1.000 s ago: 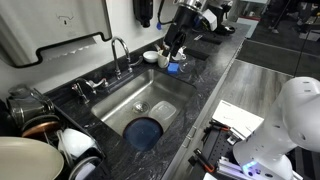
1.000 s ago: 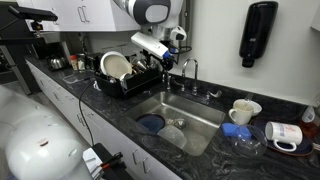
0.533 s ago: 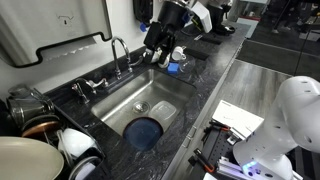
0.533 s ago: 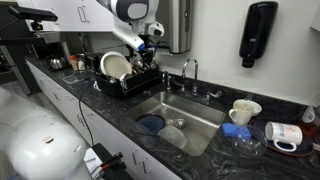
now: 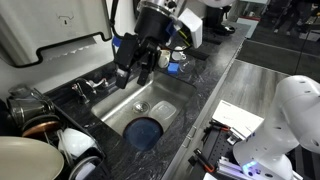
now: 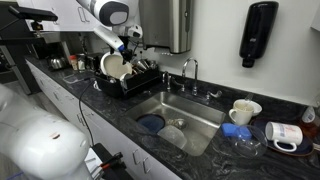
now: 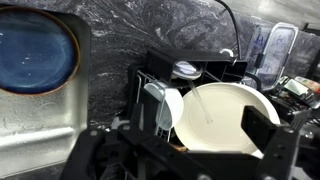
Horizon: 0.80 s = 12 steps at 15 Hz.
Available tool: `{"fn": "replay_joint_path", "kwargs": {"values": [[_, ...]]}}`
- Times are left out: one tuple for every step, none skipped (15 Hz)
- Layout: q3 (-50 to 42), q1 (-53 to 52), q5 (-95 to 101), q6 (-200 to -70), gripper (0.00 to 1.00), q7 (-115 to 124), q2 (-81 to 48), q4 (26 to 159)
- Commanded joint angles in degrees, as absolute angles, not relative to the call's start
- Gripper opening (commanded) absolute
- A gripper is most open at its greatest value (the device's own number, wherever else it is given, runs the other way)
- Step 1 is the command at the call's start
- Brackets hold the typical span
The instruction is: Put the straw inside the mug
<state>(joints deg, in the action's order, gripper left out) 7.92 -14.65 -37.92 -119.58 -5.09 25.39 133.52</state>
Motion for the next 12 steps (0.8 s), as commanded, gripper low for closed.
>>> {"fn": "replay_joint_path", "kwargs": {"values": [[12.11,-15.93,-37.73,-125.25,1.00,-4.05,23.49,132.62],[13.29,-16.30,-36.89,-127.29,1.00,-4.03,23.50,132.67],[14.35,-16.71,-36.13,-129.15,1.00,-4.04,23.49,132.65],[15.26,-17.15,-35.32,-130.84,1.00,-3.95,23.45,132.62],[16.06,-17.67,-34.60,-132.49,1.00,-3.97,23.41,132.69],[16.61,-18.18,-33.84,-133.62,1.00,-3.90,23.24,132.63],[17.09,-18.75,-33.20,-134.76,1.00,-3.84,23.02,132.63],[17.38,-19.37,-32.65,-135.59,1.00,-3.88,22.71,132.61],[17.59,-20.00,-32.15,-136.07,1.00,-3.89,22.21,132.47],[17.66,-20.56,-31.70,-136.15,1.00,-3.96,21.80,132.28],[17.69,-21.27,-31.57,-136.67,1.00,-4.39,21.07,132.23],[17.75,-21.88,-31.54,-137.77,1.00,-4.95,20.26,132.29]]}}
